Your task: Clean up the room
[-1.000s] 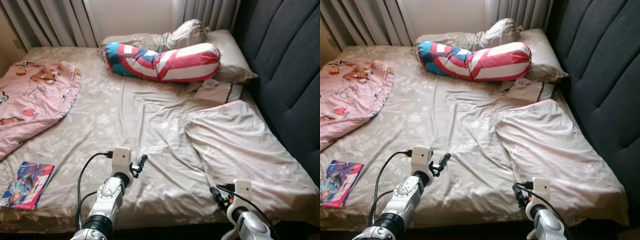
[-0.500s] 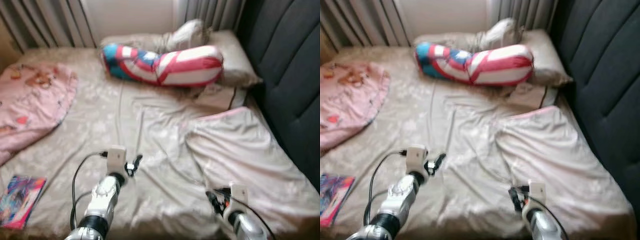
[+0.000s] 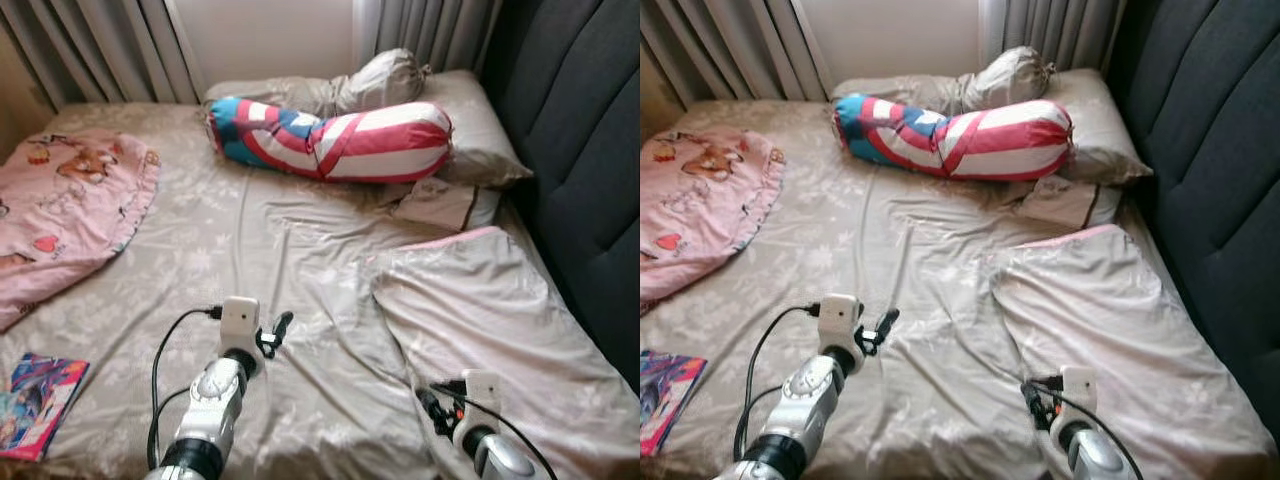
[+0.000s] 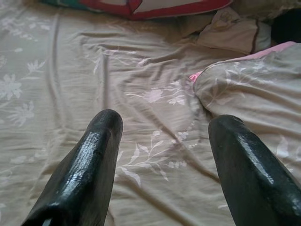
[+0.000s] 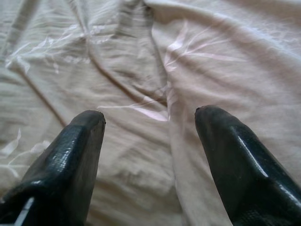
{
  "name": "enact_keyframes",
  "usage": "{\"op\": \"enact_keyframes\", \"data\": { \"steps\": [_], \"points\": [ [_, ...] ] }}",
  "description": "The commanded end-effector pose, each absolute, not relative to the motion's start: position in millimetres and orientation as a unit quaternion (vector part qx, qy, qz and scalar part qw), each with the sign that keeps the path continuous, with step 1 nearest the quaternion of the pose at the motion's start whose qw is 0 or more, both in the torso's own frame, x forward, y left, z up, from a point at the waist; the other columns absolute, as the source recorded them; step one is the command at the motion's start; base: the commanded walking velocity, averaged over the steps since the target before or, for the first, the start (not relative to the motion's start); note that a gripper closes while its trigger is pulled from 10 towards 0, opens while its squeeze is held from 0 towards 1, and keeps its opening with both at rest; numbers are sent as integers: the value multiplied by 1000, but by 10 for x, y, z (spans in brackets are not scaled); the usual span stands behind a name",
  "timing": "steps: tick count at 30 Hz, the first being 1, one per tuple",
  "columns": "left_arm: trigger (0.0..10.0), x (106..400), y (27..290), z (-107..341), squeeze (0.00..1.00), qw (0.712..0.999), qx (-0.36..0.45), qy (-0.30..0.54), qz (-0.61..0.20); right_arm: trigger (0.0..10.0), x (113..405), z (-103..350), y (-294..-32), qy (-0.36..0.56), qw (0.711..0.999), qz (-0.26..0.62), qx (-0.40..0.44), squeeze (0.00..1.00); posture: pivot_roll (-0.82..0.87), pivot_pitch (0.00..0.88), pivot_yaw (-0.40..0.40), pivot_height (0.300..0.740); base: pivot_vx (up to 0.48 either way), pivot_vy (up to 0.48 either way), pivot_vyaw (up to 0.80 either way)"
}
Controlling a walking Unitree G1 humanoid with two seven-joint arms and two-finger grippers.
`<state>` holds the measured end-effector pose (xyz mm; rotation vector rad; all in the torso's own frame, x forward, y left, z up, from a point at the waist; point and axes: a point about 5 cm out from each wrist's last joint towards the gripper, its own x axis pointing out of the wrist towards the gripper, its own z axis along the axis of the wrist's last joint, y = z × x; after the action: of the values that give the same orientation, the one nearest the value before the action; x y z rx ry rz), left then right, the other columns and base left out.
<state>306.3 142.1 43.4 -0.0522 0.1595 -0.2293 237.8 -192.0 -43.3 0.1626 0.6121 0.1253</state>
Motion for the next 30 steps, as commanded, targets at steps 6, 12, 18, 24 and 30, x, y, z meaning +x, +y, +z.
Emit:
{"op": "enact_keyframes", "data": {
  "steps": [6, 12, 18, 24, 30],
  "points": [
    [10000, 2906, 1505, 489, 0, 990, -18, 70, -118, 10000, 2648, -280, -1698, 289, 951, 94, 61, 0, 0, 237, 8, 740, 0, 0, 0],
    [10000, 2756, 1560, 648, 0, 992, -13, 51, -114, 10000, 3060, 96, -1431, 211, 968, 120, 64, 0, 39, 306, 19, 740, 0, 0, 0],
    [10000, 2768, 1585, 875, 0, 994, -21, 22, -102, 10000, 3261, 331, -1429, 165, 979, 102, 57, 0, 59, 356, 28, 740, 0, 0, 0],
    [10000, 2730, 1566, 1111, 0, 994, -21, 12, -105, 10000, 3255, 303, -1449, 182, 978, 88, 49, 0, 75, 386, 35, 740, 0, 0, 0],
    [10000, 2655, 1559, 1334, 0, 994, -21, -1, -107, 10000, 3149, 150, -1479, 227, 970, 75, 42, 0, 108, 422, 47, 740, 0, 0, 0]
  ]
}}
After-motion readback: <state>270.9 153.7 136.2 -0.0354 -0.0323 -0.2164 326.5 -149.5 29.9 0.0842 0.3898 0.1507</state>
